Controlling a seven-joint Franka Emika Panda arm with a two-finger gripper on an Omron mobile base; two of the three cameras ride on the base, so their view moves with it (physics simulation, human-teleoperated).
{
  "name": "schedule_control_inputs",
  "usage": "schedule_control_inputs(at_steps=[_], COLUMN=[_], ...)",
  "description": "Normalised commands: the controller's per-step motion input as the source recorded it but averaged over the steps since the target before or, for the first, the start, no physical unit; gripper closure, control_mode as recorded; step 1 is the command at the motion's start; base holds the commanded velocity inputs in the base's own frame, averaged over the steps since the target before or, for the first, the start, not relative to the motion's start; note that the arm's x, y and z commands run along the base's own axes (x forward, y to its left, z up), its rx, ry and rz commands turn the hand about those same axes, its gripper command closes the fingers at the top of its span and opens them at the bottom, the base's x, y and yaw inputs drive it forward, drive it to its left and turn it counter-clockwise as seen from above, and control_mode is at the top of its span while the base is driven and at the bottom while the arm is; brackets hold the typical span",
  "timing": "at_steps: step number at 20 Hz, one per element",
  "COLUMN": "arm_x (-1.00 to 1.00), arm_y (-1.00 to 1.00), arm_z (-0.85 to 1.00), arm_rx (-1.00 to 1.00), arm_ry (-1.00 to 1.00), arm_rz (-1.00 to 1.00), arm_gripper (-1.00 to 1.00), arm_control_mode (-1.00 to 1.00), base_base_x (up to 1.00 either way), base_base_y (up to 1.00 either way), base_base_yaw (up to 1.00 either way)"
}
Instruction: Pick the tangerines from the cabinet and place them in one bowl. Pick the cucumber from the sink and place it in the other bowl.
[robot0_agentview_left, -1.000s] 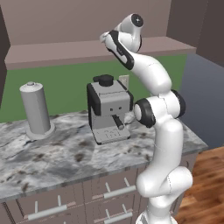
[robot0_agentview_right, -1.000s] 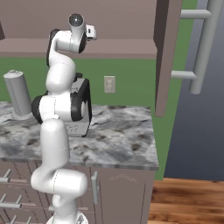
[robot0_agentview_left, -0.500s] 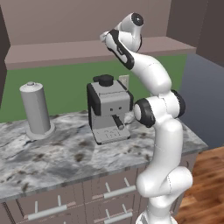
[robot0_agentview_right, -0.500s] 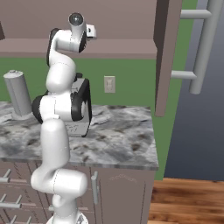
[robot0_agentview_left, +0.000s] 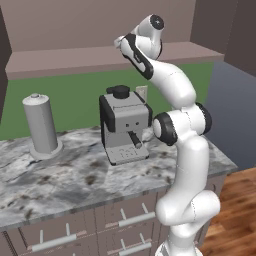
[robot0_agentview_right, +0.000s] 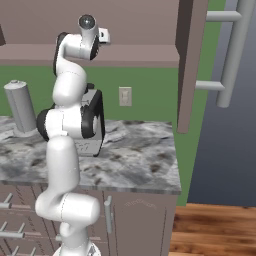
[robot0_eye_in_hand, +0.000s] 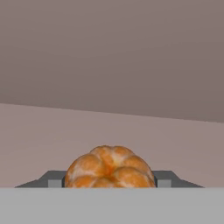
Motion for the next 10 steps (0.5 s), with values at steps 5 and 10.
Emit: schedule_control_inputs(at_steps=[5,10], arm_x=[0.0,-0.17], arm_y=[0.0,0.0], arm_z=[0.0,0.05], arm_rx=[0.0,0.0], arm_ry=[0.0,-0.01], arm_rz=[0.0,0.0], arm_gripper=[1.0,1.0], arm_control_mode=[-1.0,-1.0], base_base_x=[0.0,0.0], base_base_y=[0.0,0.0], base_base_yaw=[0.0,0.0])
